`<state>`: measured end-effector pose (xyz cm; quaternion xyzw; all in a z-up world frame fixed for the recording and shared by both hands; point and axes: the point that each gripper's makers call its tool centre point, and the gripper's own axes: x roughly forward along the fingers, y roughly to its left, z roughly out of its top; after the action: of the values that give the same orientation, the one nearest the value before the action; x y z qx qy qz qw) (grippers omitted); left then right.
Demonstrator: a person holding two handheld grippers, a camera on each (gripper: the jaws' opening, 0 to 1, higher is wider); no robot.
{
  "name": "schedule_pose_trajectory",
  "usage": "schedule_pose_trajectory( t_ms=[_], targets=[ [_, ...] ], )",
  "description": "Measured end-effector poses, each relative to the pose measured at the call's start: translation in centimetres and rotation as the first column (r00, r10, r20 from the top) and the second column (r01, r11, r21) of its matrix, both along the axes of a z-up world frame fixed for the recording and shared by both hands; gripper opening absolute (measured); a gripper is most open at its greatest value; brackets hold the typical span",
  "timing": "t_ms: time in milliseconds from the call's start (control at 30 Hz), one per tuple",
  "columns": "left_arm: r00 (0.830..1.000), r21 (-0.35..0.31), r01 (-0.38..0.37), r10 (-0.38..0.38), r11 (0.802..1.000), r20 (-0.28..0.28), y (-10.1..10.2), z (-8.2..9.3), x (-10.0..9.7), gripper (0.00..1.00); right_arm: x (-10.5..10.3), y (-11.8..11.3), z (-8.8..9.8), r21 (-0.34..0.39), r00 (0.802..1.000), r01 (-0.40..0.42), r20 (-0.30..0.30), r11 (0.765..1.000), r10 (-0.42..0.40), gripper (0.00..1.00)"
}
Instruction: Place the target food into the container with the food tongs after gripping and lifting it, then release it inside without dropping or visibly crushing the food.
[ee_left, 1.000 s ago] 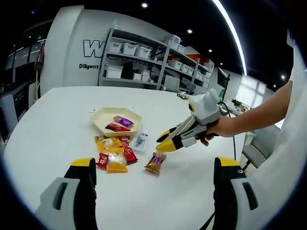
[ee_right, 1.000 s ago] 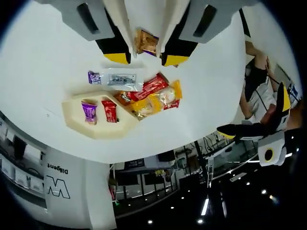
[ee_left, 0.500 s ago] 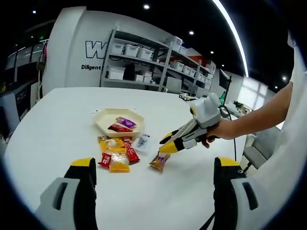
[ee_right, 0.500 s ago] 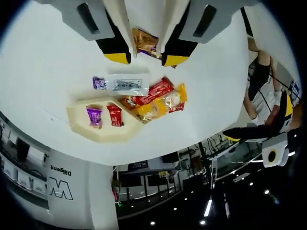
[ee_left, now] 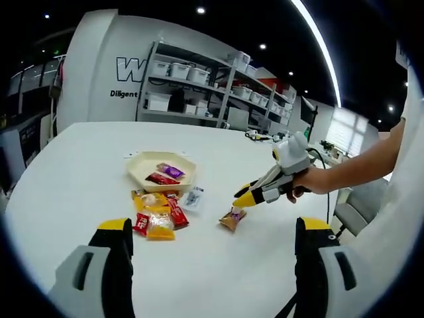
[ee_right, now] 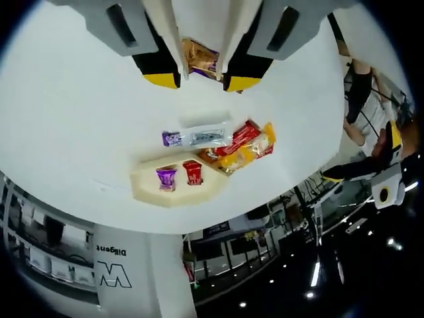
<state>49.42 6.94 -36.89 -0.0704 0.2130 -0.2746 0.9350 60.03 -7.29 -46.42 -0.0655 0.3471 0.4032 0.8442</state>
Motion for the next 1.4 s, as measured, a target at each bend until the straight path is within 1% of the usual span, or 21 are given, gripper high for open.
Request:
schedule_pose_trajectory(
  t_ms=[33,67,100,133,267,300,367,433,467,600,667,767,967,1167,1267,1400],
  targets=[
    [1.0,-0.002,0.001,-0.001,1.0,-0.002,-0.1,0.0,0.0,0.99,-0.2,-0.1,0.0,0.001,1.0,0.003,-0.004,1.0,-0.003,0.21],
    [1.0,0.0,0.008,-0.008,1.0,0.001,-0.3,0.0,0.0,0.99,-0.9,-0.2,0.0,0.013,0.999,0.021,-0.033,1.0,-0.021,0.21],
    [1.0,-0.002,0.012,-0.012,1.0,0.005,-0.4,0.1,0.0,0.99,-1.2,-0.2,0.3,0.013,1.0,0.016,-0.024,1.0,-0.016,0.21],
    [1.0,-0.001,0.011,-0.011,1.0,0.004,-0.3,0.1,0.0,0.99,-1.4,-0.2,0.3,0.017,0.999,0.015,-0.033,1.0,-0.015,0.21],
    [1.0,0.003,0.01,-0.01,1.0,0.004,-0.2,0.0,0.0,0.99,-1.5,-0.1,0.6,0.025,0.999,0.014,-0.031,1.0,-0.013,0.21],
    [1.0,0.004,0.011,-0.011,1.0,0.002,-0.2,0.0,-0.1,0.99,-1.5,0.4,1.5,0.05,1.0,0.006,-0.029,0.999,-0.004,0.21],
    [1.0,0.005,0.01,-0.01,1.0,0.004,-0.1,0.1,-0.2,0.99,-1.2,0.7,1.8,0.051,1.0,-0.006,-0.017,0.999,0.007,0.21],
    [1.0,0.001,0.008,-0.008,1.0,0.004,0.0,0.1,-0.3,0.99,-0.8,1.1,1.6,0.041,1.0,-0.024,-0.016,0.999,0.024,0.21],
    [1.0,0.0,0.009,-0.009,1.0,0.003,-0.1,0.1,-0.4,0.99,-0.8,1.1,1.1,0.025,0.999,-0.031,-0.023,0.999,0.031,0.21],
    [1.0,0.002,0.007,-0.007,1.0,0.004,0.0,0.1,-0.7,0.99,-1.2,1.1,0.3,0.007,0.998,-0.037,-0.047,0.999,0.038,0.21],
    [1.0,-0.002,0.005,-0.005,1.0,0.004,0.0,0.2,-0.8,0.99,-1.7,0.7,-0.3,-0.012,0.998,-0.035,-0.055,0.999,0.034,0.21],
    [1.0,-0.001,0.007,-0.007,1.0,0.005,0.0,0.2,-0.9,0.99,-2.1,0.1,-0.2,0.013,0.997,-0.005,-0.071,1.0,0.005,0.22],
    [1.0,-0.002,0.011,-0.011,1.0,0.002,-0.1,0.0,-0.9,0.99,-3.1,-1.2,-0.1,0.035,0.996,0.033,-0.079,0.999,-0.03,0.22],
    [1.0,-0.005,0.01,-0.01,1.0,0.004,-0.2,0.1,-0.9,0.99,-3.6,-2.9,-0.2,0.039,0.994,0.07,-0.085,0.997,-0.066,0.22],
    [1.0,-0.008,0.014,-0.014,1.0,0.002,-0.5,0.0,-0.9,0.99,-3.8,-3.6,-0.1,0.043,0.993,0.083,-0.087,0.996,-0.079,0.22],
    [1.0,-0.011,0.022,-0.022,1.0,0.002,-0.9,0.0,-0.9,0.99,-4.5,-3.7,0.2,0.054,0.993,0.082,-0.088,0.995,-0.077,0.22]
  ],
)
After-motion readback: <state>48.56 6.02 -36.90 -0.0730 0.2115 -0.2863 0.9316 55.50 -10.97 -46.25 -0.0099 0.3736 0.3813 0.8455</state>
